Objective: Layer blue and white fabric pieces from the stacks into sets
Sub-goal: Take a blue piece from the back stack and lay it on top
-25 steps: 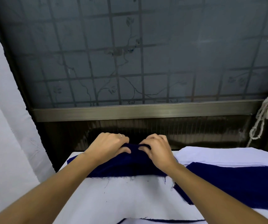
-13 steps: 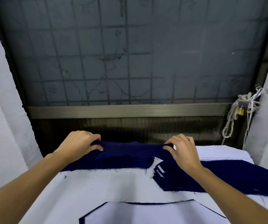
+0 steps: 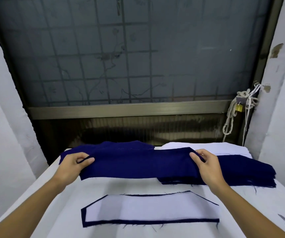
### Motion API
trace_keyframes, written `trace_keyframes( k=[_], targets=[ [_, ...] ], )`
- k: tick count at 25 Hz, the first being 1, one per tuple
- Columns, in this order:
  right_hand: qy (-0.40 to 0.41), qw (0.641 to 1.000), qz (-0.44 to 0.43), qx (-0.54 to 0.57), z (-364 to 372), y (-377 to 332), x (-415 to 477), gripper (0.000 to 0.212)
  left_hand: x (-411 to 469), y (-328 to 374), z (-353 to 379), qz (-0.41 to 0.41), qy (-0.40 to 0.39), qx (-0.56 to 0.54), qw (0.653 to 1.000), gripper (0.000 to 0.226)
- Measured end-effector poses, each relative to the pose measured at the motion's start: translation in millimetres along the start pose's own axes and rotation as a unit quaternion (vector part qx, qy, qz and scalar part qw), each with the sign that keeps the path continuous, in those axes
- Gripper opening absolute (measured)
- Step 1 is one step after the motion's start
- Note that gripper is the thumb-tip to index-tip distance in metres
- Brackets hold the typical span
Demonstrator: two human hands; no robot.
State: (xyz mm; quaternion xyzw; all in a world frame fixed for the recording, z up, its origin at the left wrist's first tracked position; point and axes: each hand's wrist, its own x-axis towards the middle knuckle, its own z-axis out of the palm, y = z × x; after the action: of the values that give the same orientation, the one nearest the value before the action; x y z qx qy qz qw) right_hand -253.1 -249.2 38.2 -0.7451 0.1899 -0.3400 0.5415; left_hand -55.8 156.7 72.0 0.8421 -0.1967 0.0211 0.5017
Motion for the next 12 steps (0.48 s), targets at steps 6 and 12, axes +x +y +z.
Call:
trace_keyframes(
  k=[6, 12],
  targets=[
    [-0.001, 0.999, 0.048, 0.01, -9.2, 25.6, -18.8, 0.011, -32.1, -26.4, 30.9, -0.115, 0.036, -0.061, 0.991, 0.019],
    [-0.057, 0.99, 0.059, -0.113, -24.2, 51.5, -40.9, 0.011, -56.0, -48.1, 38.1, -0.112, 0.023, 0.093, 0.989, 0.033]
  ],
)
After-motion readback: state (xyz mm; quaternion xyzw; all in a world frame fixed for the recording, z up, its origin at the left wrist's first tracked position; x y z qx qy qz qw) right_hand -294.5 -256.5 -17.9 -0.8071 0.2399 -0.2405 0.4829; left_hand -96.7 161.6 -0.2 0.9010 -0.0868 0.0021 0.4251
